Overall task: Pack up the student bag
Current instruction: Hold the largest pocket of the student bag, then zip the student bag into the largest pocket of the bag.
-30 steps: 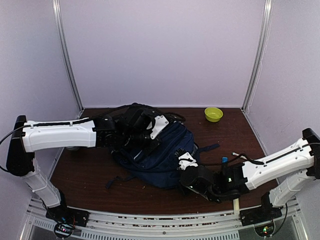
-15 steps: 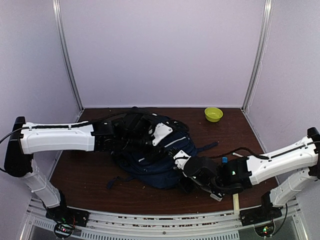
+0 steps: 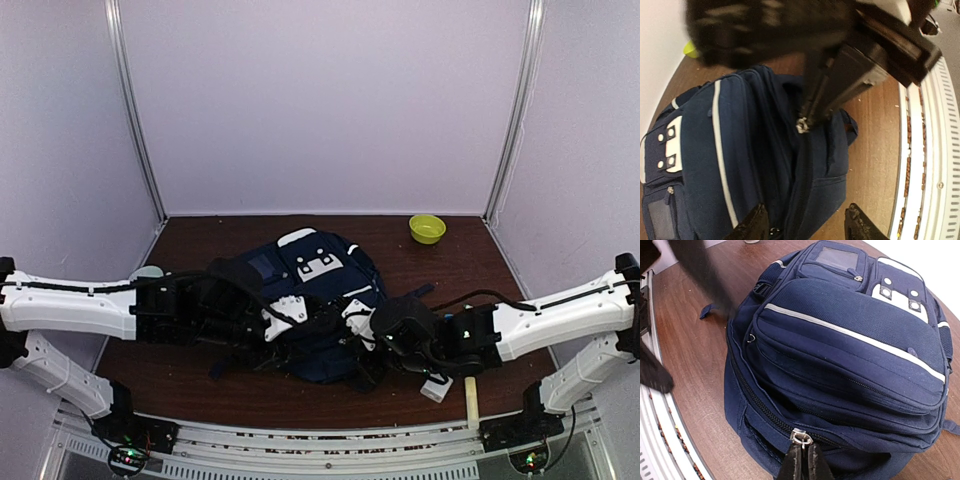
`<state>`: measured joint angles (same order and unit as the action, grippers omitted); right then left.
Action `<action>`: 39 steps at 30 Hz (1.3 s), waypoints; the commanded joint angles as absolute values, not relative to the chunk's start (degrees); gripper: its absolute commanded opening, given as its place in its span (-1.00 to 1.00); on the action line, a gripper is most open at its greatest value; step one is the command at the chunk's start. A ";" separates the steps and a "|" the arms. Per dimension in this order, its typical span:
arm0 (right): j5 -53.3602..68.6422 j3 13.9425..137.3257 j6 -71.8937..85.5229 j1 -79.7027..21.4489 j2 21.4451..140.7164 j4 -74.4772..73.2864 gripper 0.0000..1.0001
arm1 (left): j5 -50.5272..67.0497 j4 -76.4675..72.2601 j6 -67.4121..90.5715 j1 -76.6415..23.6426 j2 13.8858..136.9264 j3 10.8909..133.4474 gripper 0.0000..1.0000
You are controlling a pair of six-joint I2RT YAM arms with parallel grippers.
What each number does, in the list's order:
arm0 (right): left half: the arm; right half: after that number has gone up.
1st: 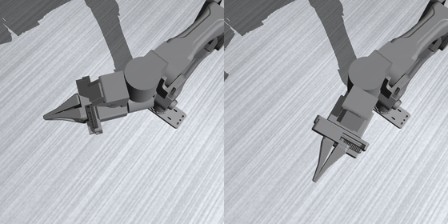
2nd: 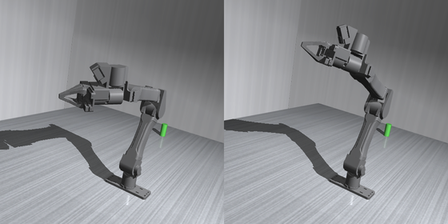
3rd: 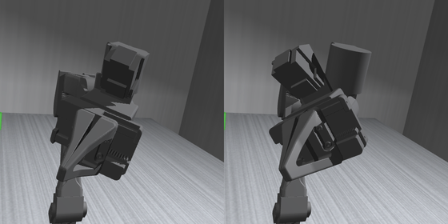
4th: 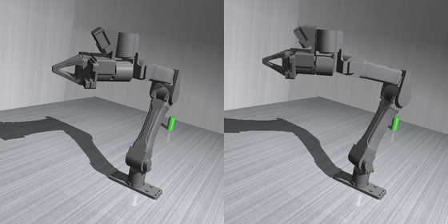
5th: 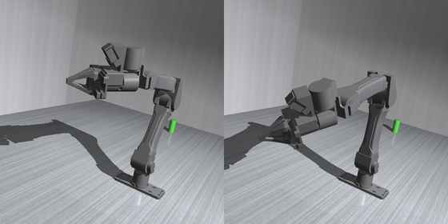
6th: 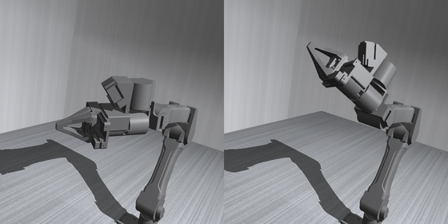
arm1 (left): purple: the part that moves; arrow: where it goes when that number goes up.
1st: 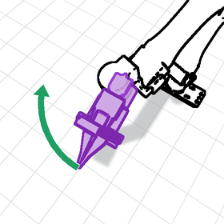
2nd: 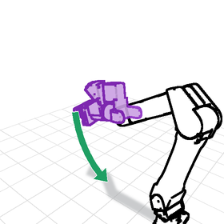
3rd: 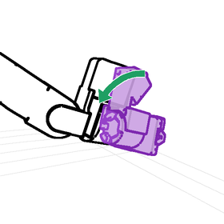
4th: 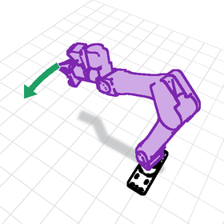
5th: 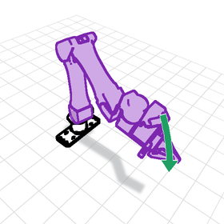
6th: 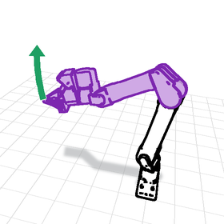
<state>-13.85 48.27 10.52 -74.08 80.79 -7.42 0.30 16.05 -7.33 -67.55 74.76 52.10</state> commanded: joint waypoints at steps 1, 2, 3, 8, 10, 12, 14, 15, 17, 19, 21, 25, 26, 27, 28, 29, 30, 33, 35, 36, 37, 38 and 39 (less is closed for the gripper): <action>-8.32 51.32 10.01 -73.19 77.86 -4.85 -1.00 | 0.93 9.28 -9.07 -68.58 77.07 49.87 0.06; -7.37 51.39 10.05 -73.07 77.83 -4.98 -1.00 | 1.23 8.33 -9.20 -68.63 77.77 49.50 0.06; -6.44 51.49 10.14 -72.90 77.73 -5.14 -1.00 | 1.26 7.36 -9.30 -68.64 78.51 49.25 0.06; -3.02 51.30 11.24 -72.00 77.35 -4.69 -1.00 | -0.97 3.69 -9.56 -68.64 81.85 48.68 -0.01; -1.74 51.04 11.31 -71.75 77.42 -4.23 -1.00 | -1.72 1.73 -9.71 -68.63 82.48 48.10 -0.04; 0.17 51.46 10.46 -71.52 77.83 -4.40 -1.00 | -2.45 0.69 -10.11 -68.64 83.48 47.83 -0.08; 2.21 52.95 9.11 -71.18 78.65 -5.98 -1.00 | -3.23 0.33 -10.40 -68.60 84.54 47.98 -0.15; 3.03 53.86 8.53 -70.97 79.16 -7.13 -1.00 | -3.59 0.29 -10.50 -68.64 85.03 48.06 -0.21; 4.98 55.08 7.87 -70.34 79.91 -8.35 -1.00 | -4.11 0.13 -10.61 -68.64 85.62 48.08 -0.50; 6.17 55.38 7.81 -69.60 79.83 -8.22 -1.00 | -4.76 0.34 -10.40 -68.64 85.63 48.08 -0.78; 6.94 55.14 8.29 -68.84 79.65 -7.75 -1.00 | -5.21 0.64 -10.07 -68.64 85.04 47.84 -0.95; 8.03 54.39 9.93 -66.60 79.71 -8.26 -1.00 | -5.19 0.34 -9.69 -68.64 82.26 46.27 -1.00; 8.58 54.19 10.33 -65.89 79.76 -8.55 -1.00 | -5.19 0.31 -9.67 -68.64 81.52 45.79 -1.00; 9.42 53.85 10.71 -65.27 79.84 -8.79 -1.00 | -5.25 0.40 -9.73 -68.63 80.78 45.31 -1.00; 9.99 53.64 10.98 -64.65 79.89 -9.10 -1.00 | -5.46 0.50 -9.71 -68.64 80.12 44.88 -1.00; 10.47 53.19 11.27 -64.09 79.83 -9.33 -1.00 | -5.59 0.73 -9.74 -68.64 79.61 44.50 -1.00; 10.93 52.63 11.33 -63.55 79.83 -9.62 -1.00 | -5.64 1.08 -9.80 -68.64 79.10 44.21 -1.00; 11.28 51.70 11.36 -61.92 79.88 -10.83 -1.00 | -6.04 2.13 -9.67 -68.64 77.81 43.52 -1.00; 11.79 51.50 11.13 -60.79 80.18 -11.90 -1.00 | -6.27 2.56 -9.59 -68.64 77.05 43.05 -1.00; 11.92 51.40 10.89 -60.26 80.36 -12.44 -1.00 | -6.32 2.75 -9.48 -68.64 76.68 42.80 -1.00; 11.97 51.41 10.63 -59.66 80.48 -12.85 -1.00 | -6.47 2.99 -9.42 -68.64 76.32 42.65 -1.00; 11.95 51.42 10.37 -59.15 80.62 -13.34 -1.00 | -6.58 3.21 -9.33 -68.64 75.92 42.49 -1.00; 11.95 51.37 10.04 -58.70 80.74 -13.74 -1.00 | -6.74 3.41 -9.24 -68.64 75.59 42.31 -1.00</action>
